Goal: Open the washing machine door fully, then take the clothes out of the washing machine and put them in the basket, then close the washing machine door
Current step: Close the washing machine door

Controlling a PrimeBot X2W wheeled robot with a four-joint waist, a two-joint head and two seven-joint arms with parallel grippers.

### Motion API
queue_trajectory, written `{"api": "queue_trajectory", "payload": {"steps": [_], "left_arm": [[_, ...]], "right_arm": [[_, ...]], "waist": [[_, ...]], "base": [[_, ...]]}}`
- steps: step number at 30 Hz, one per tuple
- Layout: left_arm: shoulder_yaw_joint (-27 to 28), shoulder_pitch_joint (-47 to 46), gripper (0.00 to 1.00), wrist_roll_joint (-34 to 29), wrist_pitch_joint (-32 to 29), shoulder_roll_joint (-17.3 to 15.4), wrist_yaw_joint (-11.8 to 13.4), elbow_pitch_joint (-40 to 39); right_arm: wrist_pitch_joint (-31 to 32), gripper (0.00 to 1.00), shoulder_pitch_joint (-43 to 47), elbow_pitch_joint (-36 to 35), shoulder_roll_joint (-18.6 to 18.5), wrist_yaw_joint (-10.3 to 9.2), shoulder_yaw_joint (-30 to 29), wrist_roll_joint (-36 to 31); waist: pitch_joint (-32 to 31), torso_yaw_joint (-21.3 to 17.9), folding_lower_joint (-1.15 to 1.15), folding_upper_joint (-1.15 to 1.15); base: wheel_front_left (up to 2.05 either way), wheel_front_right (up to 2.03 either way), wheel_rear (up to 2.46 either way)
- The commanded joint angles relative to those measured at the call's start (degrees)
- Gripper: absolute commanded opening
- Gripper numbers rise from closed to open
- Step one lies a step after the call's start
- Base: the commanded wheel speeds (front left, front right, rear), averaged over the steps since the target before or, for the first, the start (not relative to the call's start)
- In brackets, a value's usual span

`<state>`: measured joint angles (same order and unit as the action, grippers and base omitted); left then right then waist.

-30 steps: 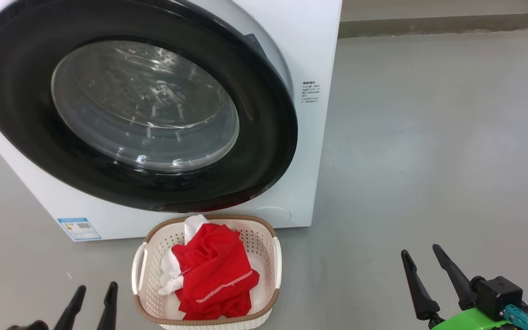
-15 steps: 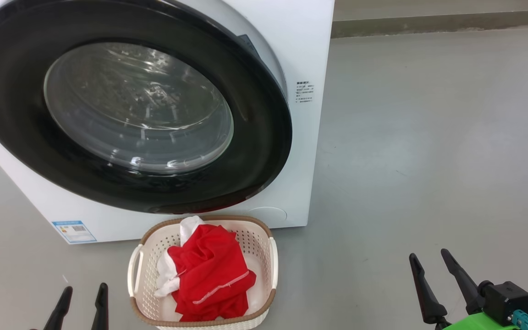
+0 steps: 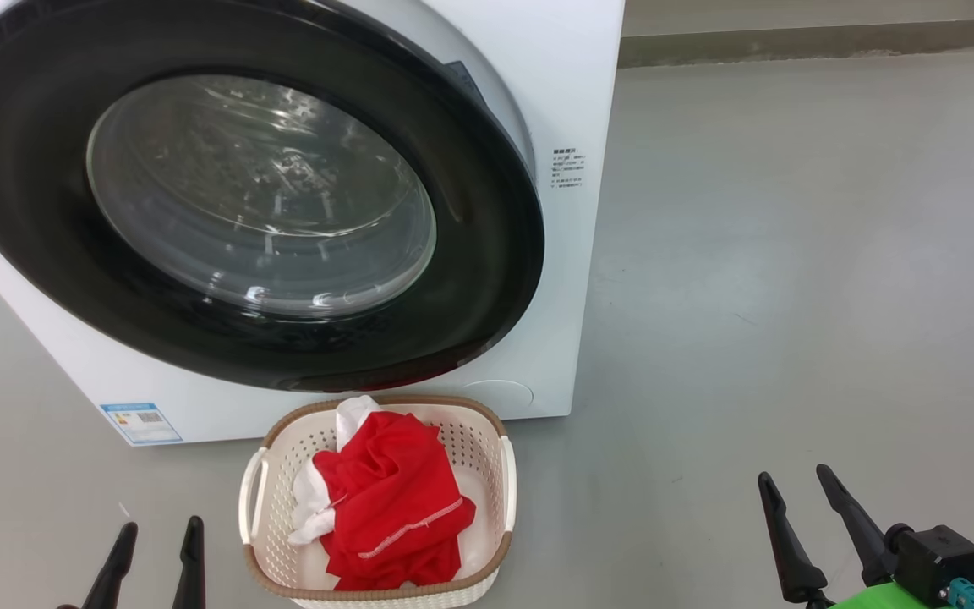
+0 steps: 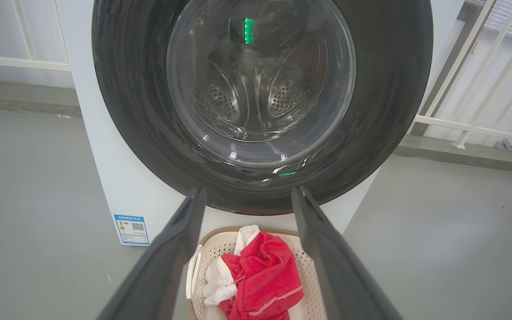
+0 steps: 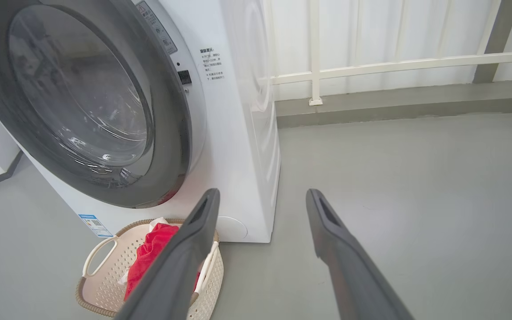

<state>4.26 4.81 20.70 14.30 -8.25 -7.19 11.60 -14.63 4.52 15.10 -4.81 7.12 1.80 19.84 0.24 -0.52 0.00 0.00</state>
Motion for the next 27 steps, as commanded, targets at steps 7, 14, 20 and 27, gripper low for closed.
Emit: {"api": "queue_trajectory", "payload": {"steps": [7,14,20,27], "left_arm": [[1.90,-0.52,1.00,-1.35,0.70,-1.02,-0.30,-1.61],[1.87,-0.65,1.00,-1.38,0.70,-0.79,-0.30,-1.82],[1.27,-0.88,1.00,-1.18,0.70,-0.60,-0.30,-1.97],[-0.06,-1.38,1.00,-1.29,0.70,-0.17,-0.30,-1.99]], "right_arm": [[-0.37,1.00,-1.23,-1.46,-0.37,0.36,1.05,-0.24],[-0.37,1.00,-1.63,-1.56,-0.49,0.36,1.25,-0.28],[-0.37,0.00,-3.43,-1.92,-0.59,0.36,3.02,0.42],[-0.37,0.00,-8.55,-1.04,-0.53,0.36,6.49,0.80]], "waist": [[-0.06,0.07,0.00,0.00],[0.11,0.35,0.00,0.00],[0.21,1.07,0.00,0.00],[0.32,3.12,0.00,0.00]], "base": [[0.00,0.00,0.00],[0.00,0.00,0.00],[0.00,0.00,0.00],[0.00,0.00,0.00]]}}
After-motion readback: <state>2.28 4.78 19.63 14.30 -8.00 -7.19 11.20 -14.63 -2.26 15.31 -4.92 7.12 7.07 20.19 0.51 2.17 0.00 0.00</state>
